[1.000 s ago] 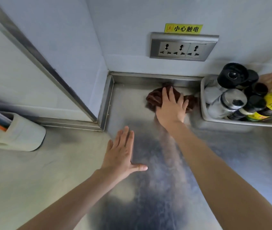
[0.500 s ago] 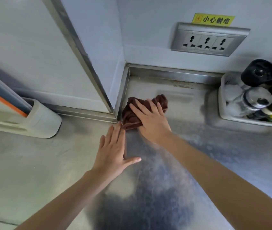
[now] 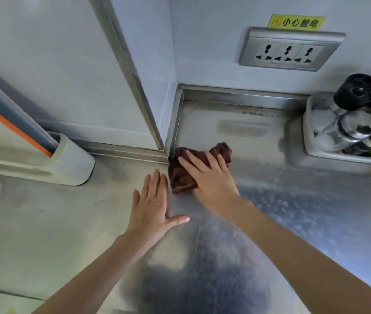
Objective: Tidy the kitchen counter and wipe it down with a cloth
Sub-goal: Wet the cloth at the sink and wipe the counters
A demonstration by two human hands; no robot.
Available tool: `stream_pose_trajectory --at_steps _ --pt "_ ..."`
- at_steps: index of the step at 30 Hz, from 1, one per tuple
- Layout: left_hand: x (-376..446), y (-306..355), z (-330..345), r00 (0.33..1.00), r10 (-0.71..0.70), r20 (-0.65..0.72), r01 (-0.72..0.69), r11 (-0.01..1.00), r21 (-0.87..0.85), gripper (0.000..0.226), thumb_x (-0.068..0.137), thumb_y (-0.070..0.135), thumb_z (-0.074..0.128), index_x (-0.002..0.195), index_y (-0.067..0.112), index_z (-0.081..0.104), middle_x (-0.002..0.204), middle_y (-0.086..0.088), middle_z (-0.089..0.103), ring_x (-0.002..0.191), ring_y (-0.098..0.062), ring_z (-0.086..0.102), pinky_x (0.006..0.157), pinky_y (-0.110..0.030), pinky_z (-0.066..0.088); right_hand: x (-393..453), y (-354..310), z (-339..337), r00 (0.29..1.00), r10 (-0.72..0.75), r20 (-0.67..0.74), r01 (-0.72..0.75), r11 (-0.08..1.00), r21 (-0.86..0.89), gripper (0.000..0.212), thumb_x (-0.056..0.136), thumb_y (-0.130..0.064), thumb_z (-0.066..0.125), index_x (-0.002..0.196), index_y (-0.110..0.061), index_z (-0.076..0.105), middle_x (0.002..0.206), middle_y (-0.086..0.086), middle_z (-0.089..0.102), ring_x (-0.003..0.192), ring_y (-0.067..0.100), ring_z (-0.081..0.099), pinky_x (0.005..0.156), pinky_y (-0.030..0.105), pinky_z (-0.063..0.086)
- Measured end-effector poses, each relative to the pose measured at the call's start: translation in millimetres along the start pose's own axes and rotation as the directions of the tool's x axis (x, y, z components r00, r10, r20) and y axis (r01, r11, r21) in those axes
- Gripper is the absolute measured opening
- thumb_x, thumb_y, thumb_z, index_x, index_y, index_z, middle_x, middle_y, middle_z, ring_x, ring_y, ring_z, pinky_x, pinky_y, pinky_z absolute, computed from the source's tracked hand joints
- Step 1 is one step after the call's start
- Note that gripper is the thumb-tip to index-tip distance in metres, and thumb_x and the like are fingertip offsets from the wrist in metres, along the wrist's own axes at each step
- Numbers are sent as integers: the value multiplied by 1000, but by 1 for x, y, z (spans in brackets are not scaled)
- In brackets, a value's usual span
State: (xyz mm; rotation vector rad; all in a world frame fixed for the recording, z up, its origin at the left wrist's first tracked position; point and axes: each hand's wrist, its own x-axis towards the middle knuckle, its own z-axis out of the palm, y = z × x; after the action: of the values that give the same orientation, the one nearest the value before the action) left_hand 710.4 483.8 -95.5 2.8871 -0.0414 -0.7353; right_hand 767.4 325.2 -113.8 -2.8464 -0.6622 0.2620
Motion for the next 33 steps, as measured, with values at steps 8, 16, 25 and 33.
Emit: stream_pose_trajectory --at_steps 8,16,25,33 --pt "-11 -9 5 996 46 -72 -50 997 -61 114 64 81 31 145 11 -8 156 -4 -13 144 -20 -5 115 -40 12 59 2 -5 957 289 -11 -286 951 119 68 91 -27 44 149 -28 9 158 -7 7 142 36 7 114 52 -2" --pt "-78 -13 27 998 17 -61 -23 993 -113 126 49 92 7 145 11 -1 156 -6 -6 145 -21 -1 116 -38 14 -81 -24 14 998 22 54 -23 1000 15 77 86 -20 48 147 -37 5 157 -12 4 144 28 6 116 47 -1" --pt "-112 8 51 997 -28 -77 15 985 -170 102 75 65 52 146 12 1 156 -6 -6 144 -20 -2 116 -37 12 -124 -51 28 964 263 -29 -261 964 58 77 78 -27 58 146 -30 23 154 -5 24 138 38 24 112 56 13" --pt "-134 44 61 993 57 -100 -76 978 -193 91 80 51 57 146 14 6 156 -4 -5 144 -19 -2 116 -35 9 -198 56 1 809 588 28 -586 801 120 71 89 -35 48 147 -39 7 158 -8 0 142 40 0 114 56 2"
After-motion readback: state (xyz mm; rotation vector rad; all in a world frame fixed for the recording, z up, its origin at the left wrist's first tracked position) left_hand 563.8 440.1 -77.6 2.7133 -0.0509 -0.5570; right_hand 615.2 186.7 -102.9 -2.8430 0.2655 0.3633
